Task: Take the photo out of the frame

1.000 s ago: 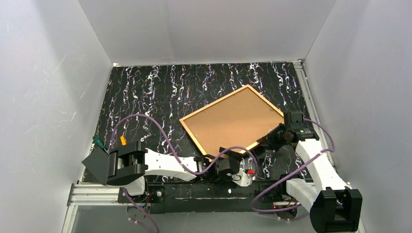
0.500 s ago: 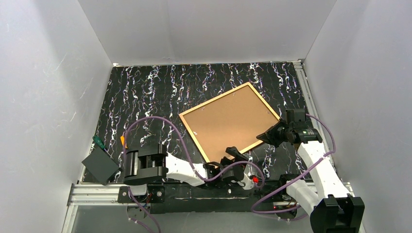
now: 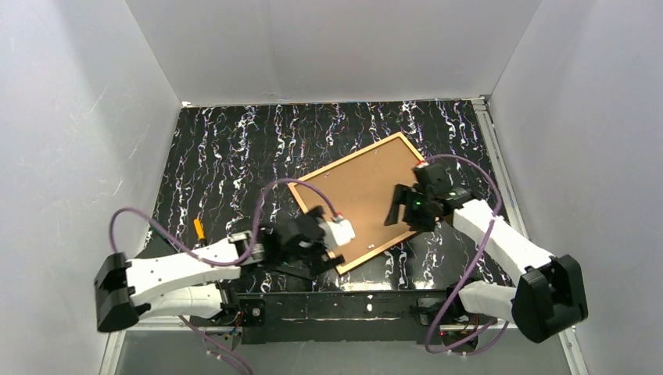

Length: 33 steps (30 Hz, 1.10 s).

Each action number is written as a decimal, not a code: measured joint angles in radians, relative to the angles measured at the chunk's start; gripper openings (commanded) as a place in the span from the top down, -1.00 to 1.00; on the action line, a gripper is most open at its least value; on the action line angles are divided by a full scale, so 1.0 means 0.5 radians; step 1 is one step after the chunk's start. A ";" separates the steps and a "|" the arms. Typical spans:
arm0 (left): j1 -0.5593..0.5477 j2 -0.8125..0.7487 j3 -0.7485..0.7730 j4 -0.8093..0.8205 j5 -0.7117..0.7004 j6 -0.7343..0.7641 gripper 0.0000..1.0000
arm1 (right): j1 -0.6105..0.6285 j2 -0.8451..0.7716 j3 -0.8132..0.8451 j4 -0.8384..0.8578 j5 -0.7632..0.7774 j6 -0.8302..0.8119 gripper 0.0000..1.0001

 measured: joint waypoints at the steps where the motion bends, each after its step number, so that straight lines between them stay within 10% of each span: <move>1: 0.111 -0.092 -0.018 -0.095 0.062 -0.085 -0.96 | 0.143 0.045 0.064 0.011 0.063 -0.027 -0.74; 16: 1.497 -0.430 0.001 -0.791 0.500 -1.093 -0.96 | 1.605 0.826 0.780 0.079 0.993 -0.340 -0.62; 33: 2.071 0.170 0.224 -0.861 0.899 -1.840 -0.96 | 1.946 1.352 1.065 -0.101 1.217 -0.193 -0.20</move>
